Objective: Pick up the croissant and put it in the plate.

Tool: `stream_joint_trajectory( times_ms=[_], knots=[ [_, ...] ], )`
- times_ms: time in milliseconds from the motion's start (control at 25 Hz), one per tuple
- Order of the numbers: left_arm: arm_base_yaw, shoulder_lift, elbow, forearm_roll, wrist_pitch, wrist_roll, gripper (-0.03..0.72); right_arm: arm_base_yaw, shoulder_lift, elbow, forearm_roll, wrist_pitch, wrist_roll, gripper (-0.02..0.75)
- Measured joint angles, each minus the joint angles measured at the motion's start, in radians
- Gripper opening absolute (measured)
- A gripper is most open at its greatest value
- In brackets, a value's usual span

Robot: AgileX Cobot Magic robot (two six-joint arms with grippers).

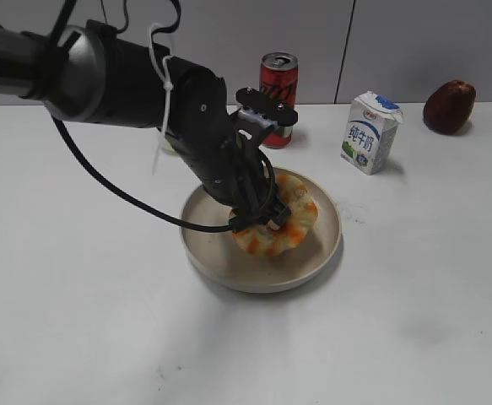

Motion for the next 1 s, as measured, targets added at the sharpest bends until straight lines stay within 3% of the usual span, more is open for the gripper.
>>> stream_joint_trajectory(
  times_ms=[80, 160, 560, 680, 1000],
  knots=[
    [0.0, -0.004, 0.0, -0.022, -0.001, 0.0, 0.587, 0.0, 0.0, 0.0, 0.0, 0.0, 0.0, 0.572],
    [0.006, -0.013, 0.0, -0.055, 0.003, 0.0, 0.636, 0.0, 0.0, 0.0, 0.0, 0.0, 0.0, 0.572],
    [0.114, -0.142, 0.0, -0.085, 0.151, 0.0, 0.582, 0.0, 0.0, 0.0, 0.0, 0.0, 0.0, 0.572],
    [0.186, -0.189, 0.0, -0.086, 0.249, 0.0, 0.579, 0.0, 0.0, 0.0, 0.0, 0.0, 0.0, 0.572],
    [0.485, -0.253, -0.001, -0.073, 0.628, 0.0, 0.578, 0.0, 0.0, 0.0, 0.0, 0.0, 0.0, 0.572]
  ],
)
